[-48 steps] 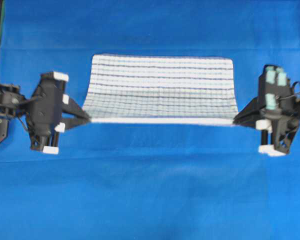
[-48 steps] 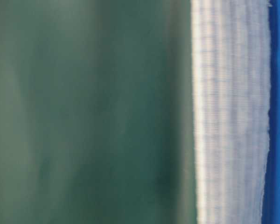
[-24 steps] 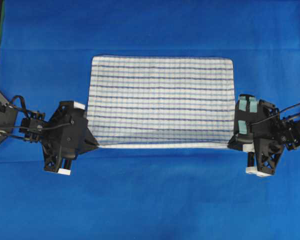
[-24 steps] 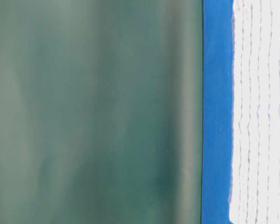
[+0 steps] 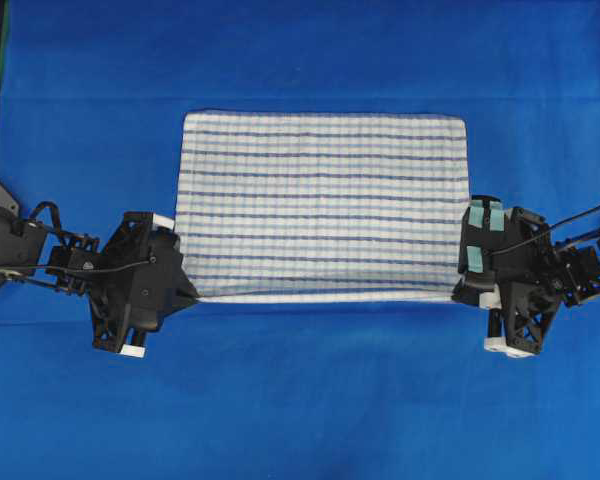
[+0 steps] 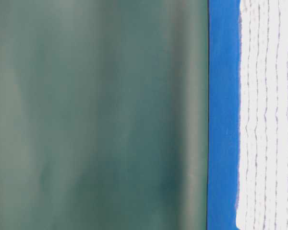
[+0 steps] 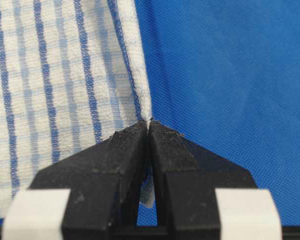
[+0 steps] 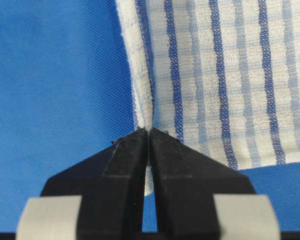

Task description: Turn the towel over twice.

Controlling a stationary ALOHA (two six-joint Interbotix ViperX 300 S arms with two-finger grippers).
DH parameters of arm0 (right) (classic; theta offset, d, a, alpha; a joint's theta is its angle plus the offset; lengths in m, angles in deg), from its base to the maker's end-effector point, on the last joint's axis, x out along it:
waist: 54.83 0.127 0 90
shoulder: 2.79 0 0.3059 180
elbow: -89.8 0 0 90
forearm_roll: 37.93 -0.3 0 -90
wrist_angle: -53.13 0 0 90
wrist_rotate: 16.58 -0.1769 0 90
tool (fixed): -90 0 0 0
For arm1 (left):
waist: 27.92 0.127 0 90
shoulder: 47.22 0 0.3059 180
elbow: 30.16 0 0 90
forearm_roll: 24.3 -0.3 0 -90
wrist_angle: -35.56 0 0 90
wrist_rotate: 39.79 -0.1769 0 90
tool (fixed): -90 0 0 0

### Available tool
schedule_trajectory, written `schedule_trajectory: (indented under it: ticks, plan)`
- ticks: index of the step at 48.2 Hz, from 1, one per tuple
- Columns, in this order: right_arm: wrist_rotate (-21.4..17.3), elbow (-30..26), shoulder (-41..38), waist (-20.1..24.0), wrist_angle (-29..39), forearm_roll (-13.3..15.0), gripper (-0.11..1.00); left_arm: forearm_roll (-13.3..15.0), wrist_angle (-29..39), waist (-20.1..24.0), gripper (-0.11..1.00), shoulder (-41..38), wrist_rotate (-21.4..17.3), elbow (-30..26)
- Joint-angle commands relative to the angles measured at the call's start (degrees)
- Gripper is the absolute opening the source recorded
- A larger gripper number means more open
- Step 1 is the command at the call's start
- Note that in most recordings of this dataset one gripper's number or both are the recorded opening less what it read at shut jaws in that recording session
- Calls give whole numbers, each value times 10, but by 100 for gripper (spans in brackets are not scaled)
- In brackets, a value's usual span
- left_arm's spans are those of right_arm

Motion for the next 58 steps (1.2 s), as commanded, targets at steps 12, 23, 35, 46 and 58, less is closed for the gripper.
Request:
schedule_trajectory:
  ticks: [12, 23, 35, 46, 58]
  plan:
    - [1, -21, 6, 1, 31, 4, 57, 1, 7, 4, 42, 8, 2, -23]
    - [5, -47, 36, 2, 76, 23, 63, 1, 66, 2, 85, 40, -1, -52]
    - [6, -63, 120, -17, 91, 79, 63, 1, 130, 24, 77, 103, -3, -82]
    - [8, -57, 209, -62, 105, 130, 63, 1, 147, 77, 77, 180, -5, -89]
    - [8, -54, 281, -116, 125, 163, 62, 0, 148, 142, 77, 242, -9, -85]
